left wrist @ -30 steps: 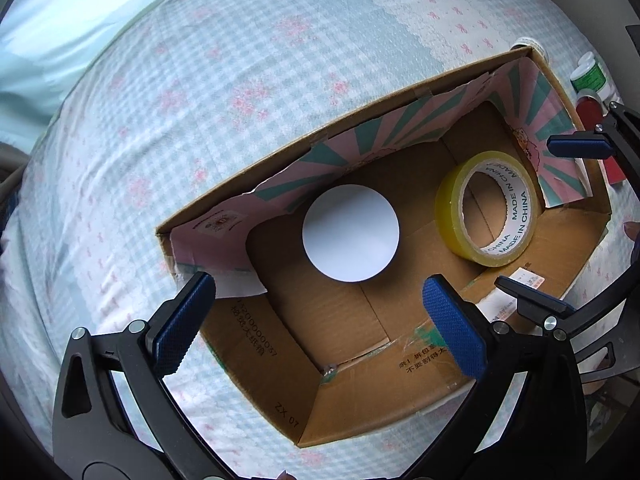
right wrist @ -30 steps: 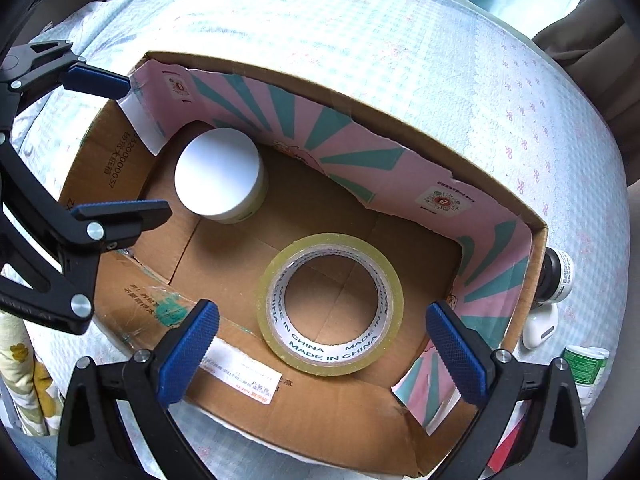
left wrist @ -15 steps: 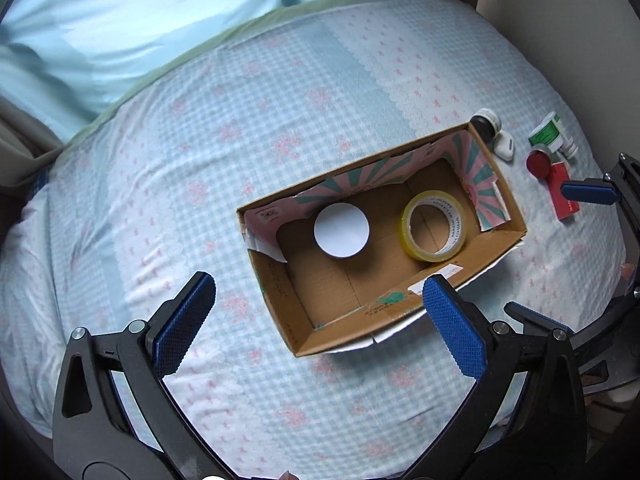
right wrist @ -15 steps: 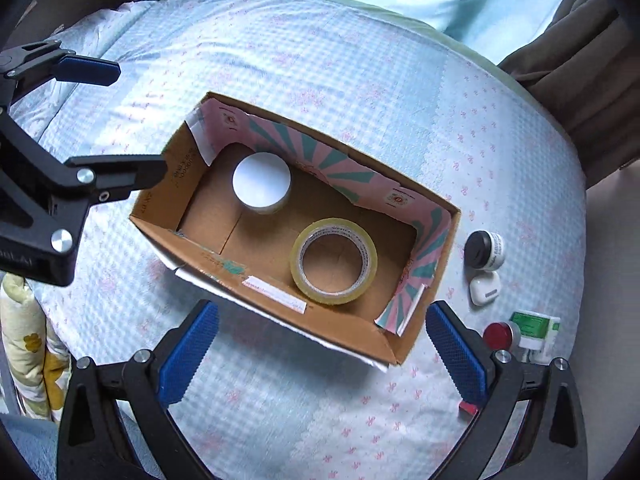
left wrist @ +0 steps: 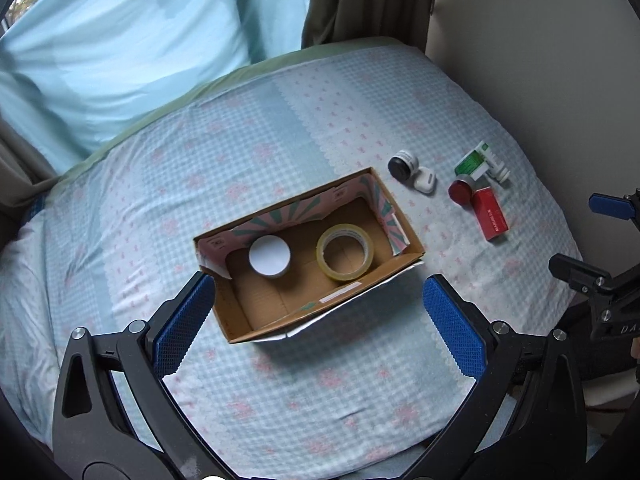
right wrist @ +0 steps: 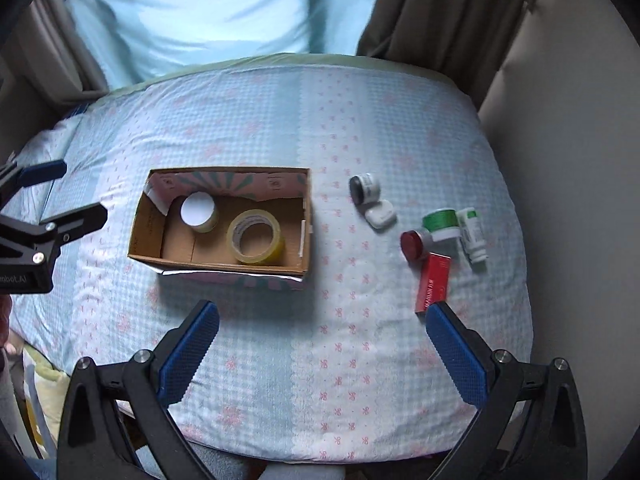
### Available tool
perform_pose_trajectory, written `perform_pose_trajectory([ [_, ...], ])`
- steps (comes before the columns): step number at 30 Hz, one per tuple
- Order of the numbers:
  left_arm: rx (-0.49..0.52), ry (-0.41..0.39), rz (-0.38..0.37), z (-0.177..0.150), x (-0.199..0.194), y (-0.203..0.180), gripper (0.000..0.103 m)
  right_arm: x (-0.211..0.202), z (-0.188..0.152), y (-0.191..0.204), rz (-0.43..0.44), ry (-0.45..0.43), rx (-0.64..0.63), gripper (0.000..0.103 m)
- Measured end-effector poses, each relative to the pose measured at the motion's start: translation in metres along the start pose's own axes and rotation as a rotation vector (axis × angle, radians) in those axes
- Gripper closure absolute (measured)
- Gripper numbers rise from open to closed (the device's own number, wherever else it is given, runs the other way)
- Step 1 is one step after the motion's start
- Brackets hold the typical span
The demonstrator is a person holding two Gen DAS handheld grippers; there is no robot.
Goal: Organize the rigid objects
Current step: 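Move both grippers back over the remaining items beside the box, then grasp the black-and-white jar with the left gripper while the right gripper grasps the green-labelled jar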
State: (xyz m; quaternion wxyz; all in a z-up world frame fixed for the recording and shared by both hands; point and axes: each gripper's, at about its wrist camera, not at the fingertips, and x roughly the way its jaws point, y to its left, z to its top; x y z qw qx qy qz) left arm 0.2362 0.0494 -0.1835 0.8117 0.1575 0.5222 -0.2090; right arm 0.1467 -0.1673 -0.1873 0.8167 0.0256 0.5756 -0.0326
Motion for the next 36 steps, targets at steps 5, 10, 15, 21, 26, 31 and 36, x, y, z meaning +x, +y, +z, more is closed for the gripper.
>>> perform_pose_trajectory([
  [5, 0.023, -0.015, -0.008, 0.026, 0.001, -0.042, 0.0, -0.011, 0.002, -0.061, -0.02, -0.012, 0.058, 0.0],
  [10, 0.048, 0.007, -0.028, 0.064, 0.027, -0.082, 0.0, -0.001, 0.012, -0.118, -0.014, -0.01, 0.127, 0.0],
  [15, 0.109, 0.062, -0.048, 0.103, 0.072, -0.115, 0.0, 0.03, 0.027, -0.162, -0.001, 0.014, 0.202, 0.0],
  [21, 0.211, 0.145, -0.044, 0.141, 0.146, -0.147, 0.0, 0.092, 0.042, -0.198, 0.06, 0.073, 0.373, 0.0],
  [26, 0.29, 0.213, -0.048, 0.16, 0.213, -0.164, 0.0, 0.144, 0.053, -0.215, 0.067, 0.093, 0.425, 0.0],
  [31, 0.362, 0.284, -0.058, 0.169, 0.282, -0.176, 0.0, 0.195, 0.069, -0.221, 0.079, 0.084, 0.365, 0.0],
  [36, 0.432, 0.331, -0.065, 0.169, 0.333, -0.182, 0.0, 0.246, 0.076, -0.219, 0.086, 0.075, 0.204, 0.0],
])
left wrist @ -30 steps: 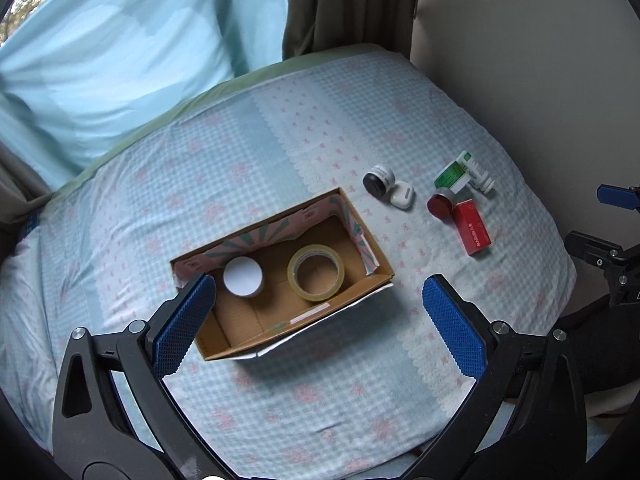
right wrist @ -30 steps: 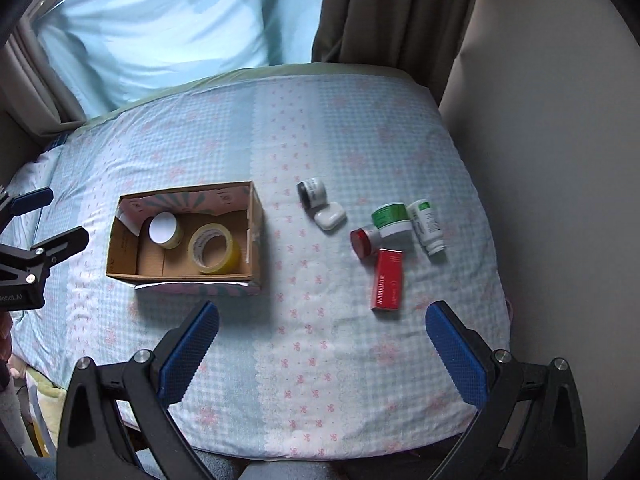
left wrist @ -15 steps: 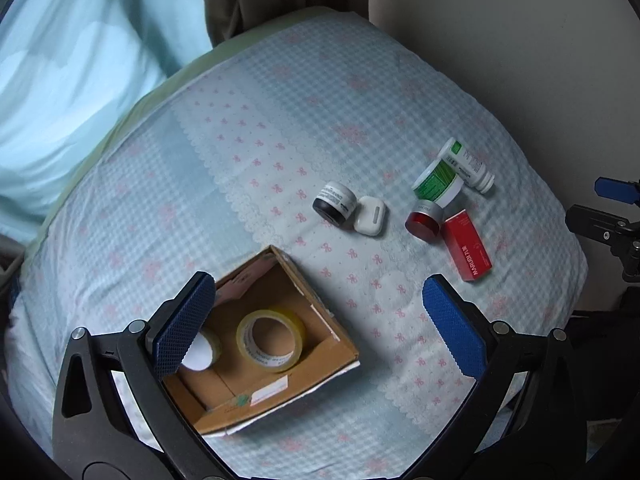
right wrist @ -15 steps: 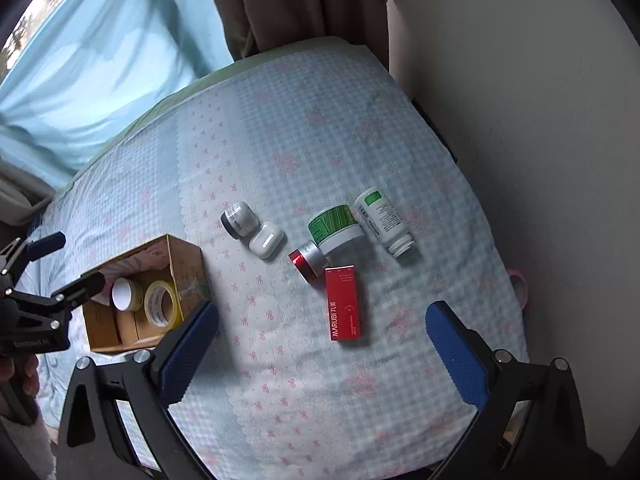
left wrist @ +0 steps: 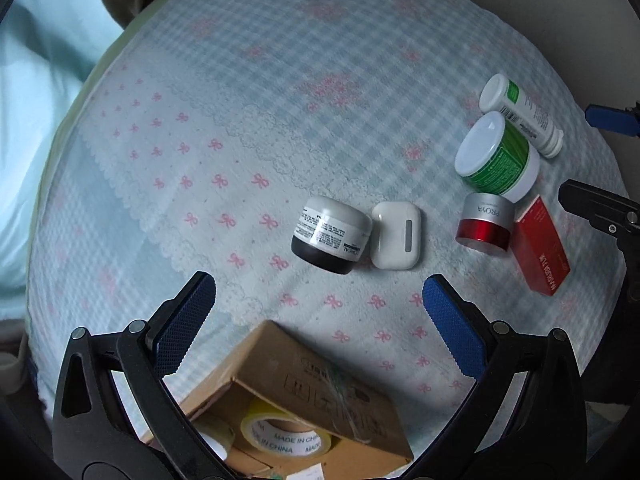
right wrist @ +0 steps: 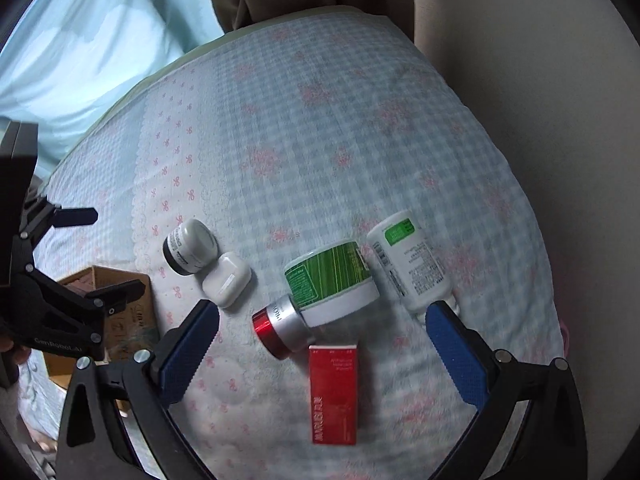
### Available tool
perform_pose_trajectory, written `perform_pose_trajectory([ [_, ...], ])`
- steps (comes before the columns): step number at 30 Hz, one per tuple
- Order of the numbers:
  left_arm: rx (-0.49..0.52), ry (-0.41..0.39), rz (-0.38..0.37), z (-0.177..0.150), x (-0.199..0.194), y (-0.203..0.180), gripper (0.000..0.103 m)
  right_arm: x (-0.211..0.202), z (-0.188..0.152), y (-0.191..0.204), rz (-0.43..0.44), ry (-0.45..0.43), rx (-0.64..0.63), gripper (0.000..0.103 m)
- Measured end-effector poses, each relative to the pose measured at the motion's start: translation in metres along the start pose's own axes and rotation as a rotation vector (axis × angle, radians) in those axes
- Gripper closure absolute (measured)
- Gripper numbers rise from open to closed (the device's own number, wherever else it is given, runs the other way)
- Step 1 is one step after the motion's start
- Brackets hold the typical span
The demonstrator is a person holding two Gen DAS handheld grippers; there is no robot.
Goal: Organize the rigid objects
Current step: 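Grasp the black-and-white jar with the left gripper while the right gripper grasps the green-labelled jar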
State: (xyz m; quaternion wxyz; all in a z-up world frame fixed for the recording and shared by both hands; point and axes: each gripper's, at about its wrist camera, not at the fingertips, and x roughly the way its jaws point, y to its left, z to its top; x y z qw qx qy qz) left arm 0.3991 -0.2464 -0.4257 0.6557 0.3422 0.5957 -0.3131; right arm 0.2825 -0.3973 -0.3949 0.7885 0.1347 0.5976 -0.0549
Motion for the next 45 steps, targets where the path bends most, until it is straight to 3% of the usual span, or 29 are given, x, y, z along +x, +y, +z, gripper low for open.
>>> perform_pose_trajectory([
  [8, 0.048, 0.07, -0.049, 0.019, 0.054, 0.005, 0.003, 0.056, 0.006, 0.006, 0.027, 0.066, -0.151, 0.008],
  [12, 0.06, 0.114, -0.084, 0.025, 0.072, 0.009, 0.008, 0.074, 0.008, 0.008, 0.032, 0.099, -0.163, 0.018],
  [24, 0.097, 0.192, -0.137, 0.021, 0.111, 0.021, 0.025, 0.102, 0.014, -0.003, 0.059, 0.176, -0.121, 0.029],
  [28, 0.109, 0.22, -0.165, 0.02, 0.123, 0.019, 0.047, 0.103, 0.015, -0.008, 0.06, 0.186, -0.127, 0.031],
  [38, 0.132, 0.211, -0.128, 0.023, 0.128, 0.014, 0.048, 0.105, 0.016, -0.001, 0.051, 0.185, -0.128, 0.032],
  [45, 0.117, 0.18, -0.125, 0.034, 0.096, -0.001, 0.049, 0.096, 0.018, -0.007, 0.058, 0.174, -0.083, 0.032],
])
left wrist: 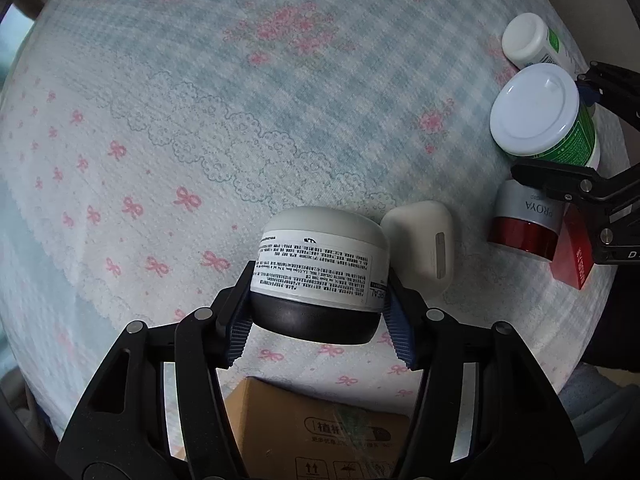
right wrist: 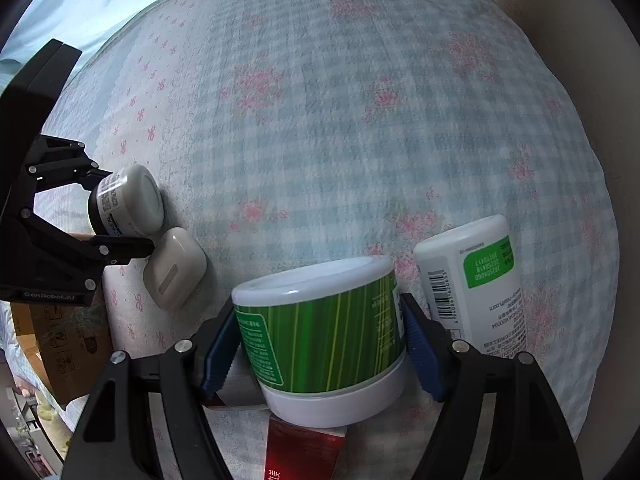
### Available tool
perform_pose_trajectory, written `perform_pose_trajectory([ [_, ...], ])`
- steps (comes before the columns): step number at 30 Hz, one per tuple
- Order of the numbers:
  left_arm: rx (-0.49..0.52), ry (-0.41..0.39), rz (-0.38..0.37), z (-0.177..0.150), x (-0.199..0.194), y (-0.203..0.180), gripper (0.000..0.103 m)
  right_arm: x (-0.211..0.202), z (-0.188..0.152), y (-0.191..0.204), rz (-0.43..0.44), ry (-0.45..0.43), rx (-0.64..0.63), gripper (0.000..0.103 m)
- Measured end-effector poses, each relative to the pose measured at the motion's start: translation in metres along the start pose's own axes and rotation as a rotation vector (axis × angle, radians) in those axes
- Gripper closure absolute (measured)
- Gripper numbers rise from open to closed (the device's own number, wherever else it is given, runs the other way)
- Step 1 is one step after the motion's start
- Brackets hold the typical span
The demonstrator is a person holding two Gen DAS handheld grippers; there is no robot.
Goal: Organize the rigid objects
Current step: 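Grasp the black-and-white jar with the left gripper while the right gripper grasps the green-labelled jar, then carry the black-and-white jar with the left gripper while the right gripper carries the green jar to the box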
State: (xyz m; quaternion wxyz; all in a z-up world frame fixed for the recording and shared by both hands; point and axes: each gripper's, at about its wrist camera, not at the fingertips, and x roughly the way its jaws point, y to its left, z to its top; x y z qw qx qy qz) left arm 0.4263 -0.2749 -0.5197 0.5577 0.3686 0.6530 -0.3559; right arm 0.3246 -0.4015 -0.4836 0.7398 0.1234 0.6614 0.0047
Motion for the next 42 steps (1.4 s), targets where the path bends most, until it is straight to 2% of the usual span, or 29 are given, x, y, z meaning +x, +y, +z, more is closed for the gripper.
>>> perform_pose_trajectory([
  [7, -0.024, -0.037, -0.002, 0.0, -0.019, 0.003, 0.049, -0.014, 0.004, -0.003, -0.001, -0.022, 0.01, 0.032],
  [11, -0.042, -0.073, -0.004, -0.016, -0.046, 0.0, 0.049, -0.028, 0.008, -0.003, 0.005, -0.038, 0.028, 0.033],
  [20, -0.09, -0.22, 0.005, -0.043, -0.147, -0.004, 0.049, -0.1, 0.003, 0.023, -0.032, -0.103, 0.003, 0.033],
  [28, -0.173, -0.382, 0.013, -0.116, -0.227, -0.002, 0.049, -0.18, -0.006, 0.083, -0.044, -0.17, -0.054, 0.033],
  [33, -0.24, -0.462, 0.027, -0.178, -0.272, -0.004, 0.049, -0.22, -0.02, 0.132, -0.039, -0.2, -0.09, 0.033],
  [39, -0.324, -0.515, 0.056, -0.258, -0.302, -0.008, 0.049, -0.248, -0.036, 0.196, -0.018, -0.212, -0.128, 0.033],
  [42, -0.363, -0.525, 0.074, -0.306, -0.308, 0.003, 0.049, -0.254, -0.043, 0.23, 0.0, -0.214, -0.151, 0.033],
])
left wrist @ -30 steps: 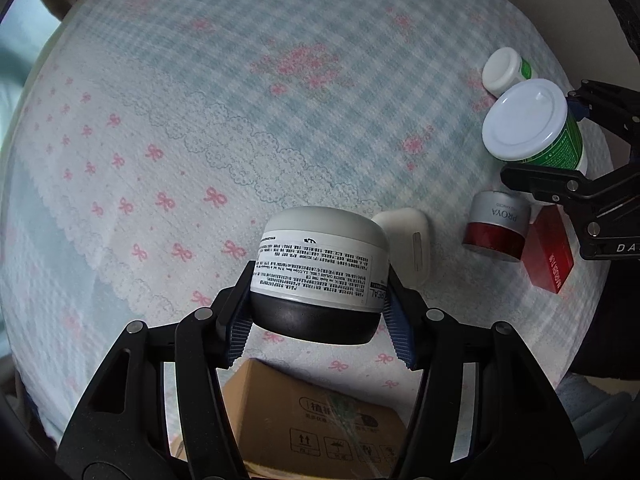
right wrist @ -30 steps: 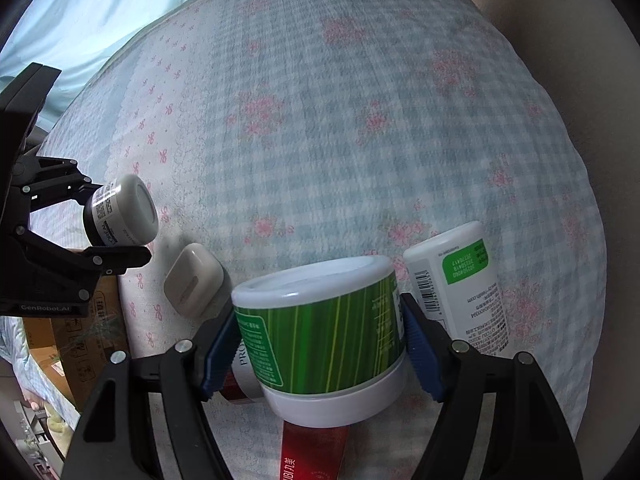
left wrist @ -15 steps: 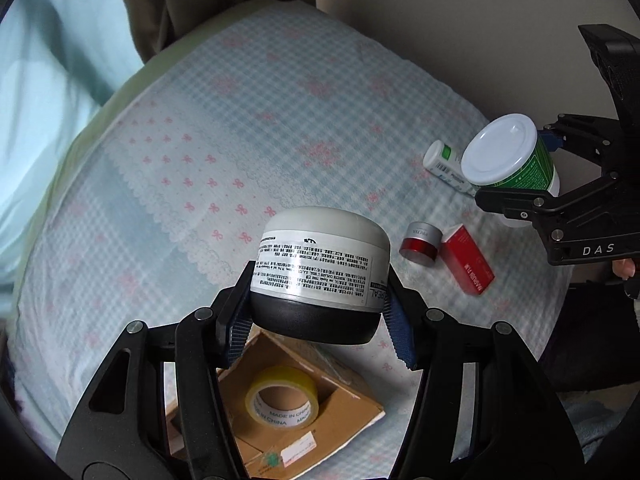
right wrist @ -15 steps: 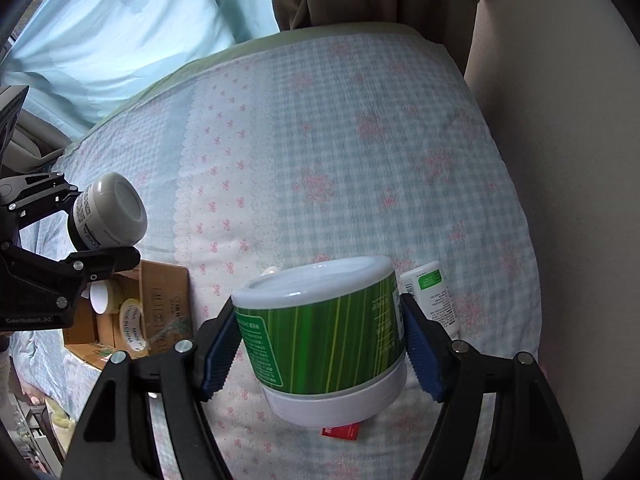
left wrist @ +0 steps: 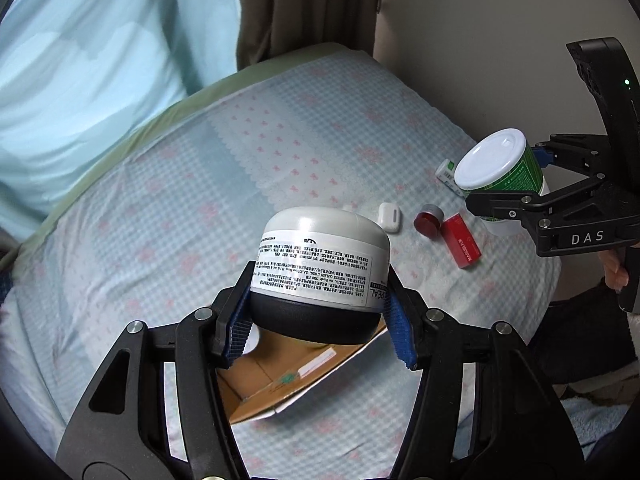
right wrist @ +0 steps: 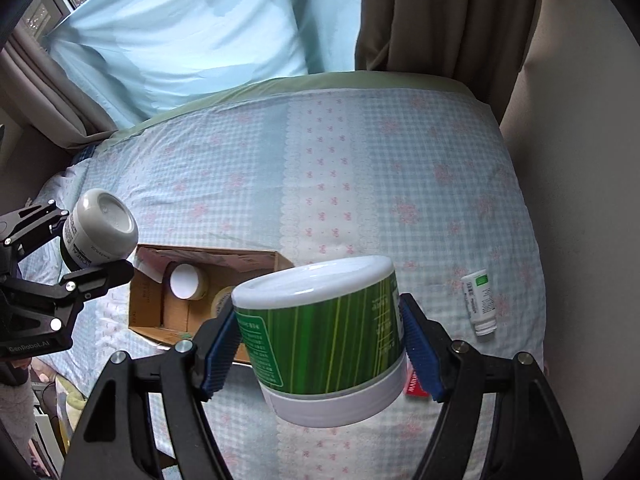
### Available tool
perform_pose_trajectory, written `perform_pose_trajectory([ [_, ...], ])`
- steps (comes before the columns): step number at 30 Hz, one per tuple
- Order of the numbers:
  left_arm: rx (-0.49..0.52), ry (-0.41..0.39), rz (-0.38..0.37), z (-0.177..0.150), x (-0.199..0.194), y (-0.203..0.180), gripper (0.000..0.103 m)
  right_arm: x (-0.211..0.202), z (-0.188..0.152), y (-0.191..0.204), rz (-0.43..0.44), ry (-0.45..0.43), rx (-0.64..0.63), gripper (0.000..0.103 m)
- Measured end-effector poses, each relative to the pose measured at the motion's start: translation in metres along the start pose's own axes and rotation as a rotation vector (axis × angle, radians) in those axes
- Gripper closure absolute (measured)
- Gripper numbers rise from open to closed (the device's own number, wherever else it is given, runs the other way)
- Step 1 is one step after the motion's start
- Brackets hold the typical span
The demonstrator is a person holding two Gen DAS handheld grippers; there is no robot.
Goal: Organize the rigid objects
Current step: 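Carry the black-and-white jar with the left gripper while the right gripper carries the green jar to the box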
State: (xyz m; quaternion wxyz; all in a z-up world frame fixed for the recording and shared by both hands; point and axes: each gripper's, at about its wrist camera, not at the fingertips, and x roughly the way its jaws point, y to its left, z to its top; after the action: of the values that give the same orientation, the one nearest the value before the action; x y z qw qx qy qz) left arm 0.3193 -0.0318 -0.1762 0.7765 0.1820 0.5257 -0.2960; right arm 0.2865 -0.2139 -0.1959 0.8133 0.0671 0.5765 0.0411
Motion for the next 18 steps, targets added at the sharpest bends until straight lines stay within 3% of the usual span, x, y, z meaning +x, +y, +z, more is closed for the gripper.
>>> perform_pose_trajectory([
  [9, -0.109, 0.022, 0.042, -0.095, -0.024, 0.079, 0.049, 0.01, -0.012, 0.095, 0.065, 0.015, -0.033, 0.033],
  [18, -0.139, 0.099, 0.061, -0.159, 0.031, 0.116, 0.049, 0.07, -0.031, 0.152, 0.102, 0.073, -0.013, 0.033],
])
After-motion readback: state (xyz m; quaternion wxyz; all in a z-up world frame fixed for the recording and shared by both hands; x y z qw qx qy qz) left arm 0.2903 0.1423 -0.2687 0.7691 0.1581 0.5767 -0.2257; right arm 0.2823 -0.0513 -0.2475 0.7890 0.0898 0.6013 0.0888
